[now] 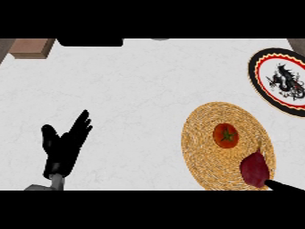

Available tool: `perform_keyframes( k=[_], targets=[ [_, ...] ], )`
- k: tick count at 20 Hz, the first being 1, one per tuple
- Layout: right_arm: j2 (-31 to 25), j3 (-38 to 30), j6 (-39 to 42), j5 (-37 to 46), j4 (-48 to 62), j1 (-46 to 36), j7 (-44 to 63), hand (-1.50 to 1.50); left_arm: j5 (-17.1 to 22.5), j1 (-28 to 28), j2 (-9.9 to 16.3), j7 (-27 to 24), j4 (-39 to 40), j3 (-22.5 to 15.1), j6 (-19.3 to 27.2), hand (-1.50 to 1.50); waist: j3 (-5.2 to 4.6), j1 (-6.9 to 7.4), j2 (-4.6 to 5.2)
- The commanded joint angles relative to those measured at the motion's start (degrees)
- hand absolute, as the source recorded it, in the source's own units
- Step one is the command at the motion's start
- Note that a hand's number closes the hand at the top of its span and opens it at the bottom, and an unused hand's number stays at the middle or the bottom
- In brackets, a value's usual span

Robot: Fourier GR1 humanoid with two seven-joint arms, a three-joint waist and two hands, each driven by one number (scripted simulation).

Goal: Pick the tomato from the placemat and place it in the plate

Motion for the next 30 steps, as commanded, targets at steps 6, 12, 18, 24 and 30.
perform_keyframes(
  k=[6, 12, 18, 24, 30],
  targets=[
    [9.54, 10.78, 4.53, 18.37, 3.12, -6.29, 14.27, -1.50, -1.65, 1.19, -1.28, 0.57, -0.64, 1.99, 0.48, 0.00, 0.13, -0.56, -0.19],
    [15.09, 9.58, 6.57, 15.09, 19.33, -18.62, 11.62, -1.50, -4.91, -0.74, -4.33, -2.77, 4.13, 1.06, 0.16, 0.00, 0.14, -0.37, -0.06],
    [20.23, 11.59, 7.19, 20.32, 19.64, -18.76, 12.26, -1.50, -4.22, 3.08, -2.52, 0.41, -1.01, 4.27, -3.46, 0.00, 0.14, -0.41, -0.15],
    [22.66, 12.72, 9.19, 28.61, 20.31, -19.06, 19.11, -1.50, -5.81, 3.10, -4.47, -1.24, -0.16, 4.04, -3.90, 0.00, 0.13, -0.44, -0.15],
    [21.97, 10.97, 4.23, 29.41, 24.24, -13.59, 13.63, -1.50, -6.28, 4.07, -5.34, 0.95, -2.01, 4.54, -4.98, 0.00, 0.15, -0.54, -0.17]
  ],
)
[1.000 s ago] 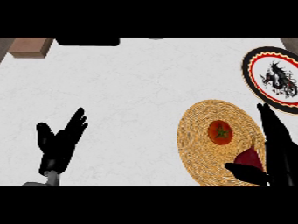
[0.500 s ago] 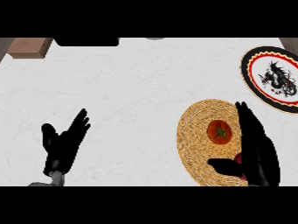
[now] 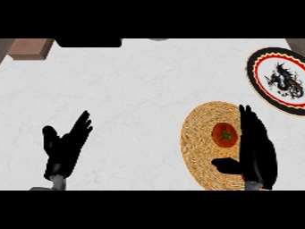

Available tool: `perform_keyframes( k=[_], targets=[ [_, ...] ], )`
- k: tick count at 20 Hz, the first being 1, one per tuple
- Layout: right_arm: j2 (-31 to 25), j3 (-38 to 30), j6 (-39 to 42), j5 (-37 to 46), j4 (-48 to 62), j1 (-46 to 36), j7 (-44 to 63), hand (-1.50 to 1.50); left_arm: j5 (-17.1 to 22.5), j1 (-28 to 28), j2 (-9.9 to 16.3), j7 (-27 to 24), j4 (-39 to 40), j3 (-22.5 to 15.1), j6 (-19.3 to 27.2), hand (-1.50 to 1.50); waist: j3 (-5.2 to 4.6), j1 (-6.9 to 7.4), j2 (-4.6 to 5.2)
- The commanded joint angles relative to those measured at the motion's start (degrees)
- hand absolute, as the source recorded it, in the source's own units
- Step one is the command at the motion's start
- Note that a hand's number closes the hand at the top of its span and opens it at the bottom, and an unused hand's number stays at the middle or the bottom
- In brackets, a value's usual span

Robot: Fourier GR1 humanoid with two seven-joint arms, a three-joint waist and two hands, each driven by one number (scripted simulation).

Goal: Pick the tomato from the placemat and place it in the plate

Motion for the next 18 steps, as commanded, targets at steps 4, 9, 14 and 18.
perform_keyframes(
  k=[4, 9, 14, 18],
  targets=[
    [1.40, -4.15, -0.66, -1.39, 9.09, -3.84, -4.39, -1.50, -0.14, -0.70, 0.21, 4.50, -2.97, 2.05, -1.64, 0.00, 0.00, 0.06, 0.03],
    [3.33, -4.73, -0.65, 0.11, 14.85, -7.23, -5.38, -1.50, -3.08, 0.37, -2.67, -2.65, 2.80, 1.89, -1.36, 0.00, -0.01, 0.07, 0.04],
    [0.60, -4.70, 0.65, 2.33, 20.30, -9.92, -8.74, 1.50, -3.17, -2.71, -2.99, 2.78, 0.36, 2.20, 0.06, 0.00, 0.00, 0.16, 0.06],
    [-0.38, -5.65, 0.23, 3.04, 19.87, -8.46, -10.63, 1.50, -2.43, 1.67, -1.27, -1.23, 0.16, 3.69, -3.57, 0.00, -0.01, 0.13, 0.03]
  ],
)
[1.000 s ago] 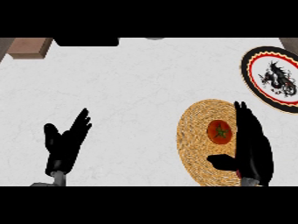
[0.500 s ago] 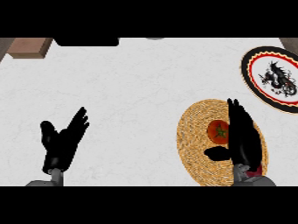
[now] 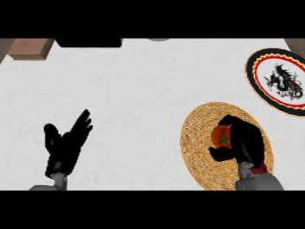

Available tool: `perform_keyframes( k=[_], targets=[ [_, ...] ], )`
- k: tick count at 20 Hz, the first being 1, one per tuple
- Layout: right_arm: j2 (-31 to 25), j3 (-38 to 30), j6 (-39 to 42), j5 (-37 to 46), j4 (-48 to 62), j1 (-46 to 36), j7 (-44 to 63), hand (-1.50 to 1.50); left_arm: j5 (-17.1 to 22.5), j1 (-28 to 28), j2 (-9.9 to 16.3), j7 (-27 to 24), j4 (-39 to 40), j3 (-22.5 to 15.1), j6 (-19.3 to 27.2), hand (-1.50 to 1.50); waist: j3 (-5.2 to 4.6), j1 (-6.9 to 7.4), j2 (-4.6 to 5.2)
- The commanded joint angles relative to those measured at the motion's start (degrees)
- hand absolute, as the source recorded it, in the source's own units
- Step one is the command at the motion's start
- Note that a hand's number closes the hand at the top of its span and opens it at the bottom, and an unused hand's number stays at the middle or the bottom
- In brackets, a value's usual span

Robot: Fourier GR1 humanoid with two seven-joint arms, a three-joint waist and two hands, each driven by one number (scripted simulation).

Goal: Pick the tomato from the placemat and place it in the plate

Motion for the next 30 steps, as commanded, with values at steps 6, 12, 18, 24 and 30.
perform_keyframes(
  k=[6, 12, 18, 24, 30],
  targets=[
    [6.74, -11.15, 0.40, 3.35, 13.13, -18.45, 17.67, 1.50, -0.41, -0.19, -0.31, 1.61, -2.77, -1.17, -1.30, 0.00, 0.28, 3.60, 1.50],
    [4.36, -21.30, -3.45, 6.36, 19.28, -31.76, 34.20, 1.50, -0.78, -2.31, -0.16, 0.77, -2.96, -2.69, -3.15, 0.00, 0.17, 7.12, 3.16],
    [-1.73, -22.22, -12.93, 20.54, 26.46, -41.93, 38.88, 1.50, -1.42, -3.79, -0.99, 0.78, -1.68, -3.28, -2.76, 0.00, 0.10, 8.39, 3.53],
    [-3.85, -27.84, -20.45, 28.45, 29.28, -47.83, 44.20, 1.50, -2.16, -4.00, -2.08, 1.14, -0.83, -3.82, -1.59, 0.00, 0.22, 7.79, 3.37],
    [-4.09, -34.14, -30.11, 34.73, 30.25, -47.70, 46.48, 1.50, -1.67, -3.85, -1.66, 1.33, -0.55, -2.85, -1.56, 0.00, 0.38, 6.66, 3.22]
  ],
)
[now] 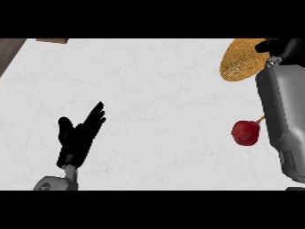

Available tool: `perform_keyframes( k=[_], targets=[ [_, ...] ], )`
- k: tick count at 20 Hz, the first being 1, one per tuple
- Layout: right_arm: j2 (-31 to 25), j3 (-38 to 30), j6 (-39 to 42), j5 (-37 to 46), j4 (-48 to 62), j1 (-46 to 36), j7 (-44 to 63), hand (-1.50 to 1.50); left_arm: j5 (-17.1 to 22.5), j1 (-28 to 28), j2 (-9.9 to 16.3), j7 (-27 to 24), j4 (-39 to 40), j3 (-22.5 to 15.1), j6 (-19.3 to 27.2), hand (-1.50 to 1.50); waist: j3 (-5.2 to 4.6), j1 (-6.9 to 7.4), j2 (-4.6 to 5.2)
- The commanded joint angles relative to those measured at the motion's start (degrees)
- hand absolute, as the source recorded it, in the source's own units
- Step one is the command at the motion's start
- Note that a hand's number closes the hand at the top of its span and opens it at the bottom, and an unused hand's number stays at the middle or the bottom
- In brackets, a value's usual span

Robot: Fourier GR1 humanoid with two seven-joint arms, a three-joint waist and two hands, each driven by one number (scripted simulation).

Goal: Pick the tomato from the placemat and place it in the plate

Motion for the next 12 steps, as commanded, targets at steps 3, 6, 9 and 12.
perform_keyframes(
  k=[3, 6, 9, 12],
  targets=[
    [0.42, -6.20, -16.84, 5.40, 0.98, -0.21, 10.65, 1.50, 0.42, 0.23, 0.34, 0.15, -0.11, 0.86, 0.10, 0.00, 0.16, -1.32, -0.47],
    [-0.33, -9.53, -19.73, 9.58, 3.46, 0.98, 10.67, 1.50, 0.38, 1.04, 0.63, -0.71, 1.27, 1.49, 0.15, 0.00, 0.07, -1.94, -0.48],
    [-0.29, -12.84, -23.26, 13.57, 5.36, 3.01, 10.91, 1.50, 0.84, 1.96, 0.90, -1.42, 0.49, 1.57, -0.57, 0.00, 0.09, -2.01, -0.72],
    [-3.67, -16.90, -26.03, 16.28, 5.36, 4.46, 9.86, 1.50, 0.75, 0.70, 0.73, -0.52, 0.56, 2.15, 0.31, 0.00, 0.12, -3.21, -0.89]
  ],
)
